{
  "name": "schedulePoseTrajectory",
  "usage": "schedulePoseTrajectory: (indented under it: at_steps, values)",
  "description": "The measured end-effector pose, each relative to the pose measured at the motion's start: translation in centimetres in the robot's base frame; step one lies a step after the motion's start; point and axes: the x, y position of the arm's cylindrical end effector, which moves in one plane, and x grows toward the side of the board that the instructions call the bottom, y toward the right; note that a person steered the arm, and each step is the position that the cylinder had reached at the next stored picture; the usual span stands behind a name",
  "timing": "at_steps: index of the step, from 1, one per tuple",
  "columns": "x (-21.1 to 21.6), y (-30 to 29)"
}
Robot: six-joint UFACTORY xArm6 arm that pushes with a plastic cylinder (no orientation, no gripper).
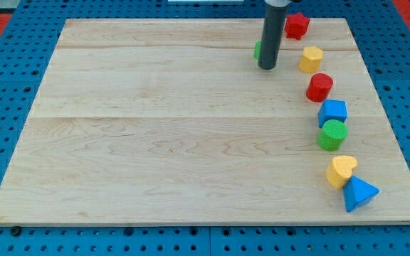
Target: Slide the green star above the yellow hexagon
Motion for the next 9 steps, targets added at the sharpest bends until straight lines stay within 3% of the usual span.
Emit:
schedulePoseTrajectory:
  at_steps: [3, 4, 5, 7, 9]
  values:
    - [-3.0, 1.5]
    - [1.1, 1.4]
    - [1.3, -1.8]
    - [-2.9, -1.8]
    - [-3.5, -4.5]
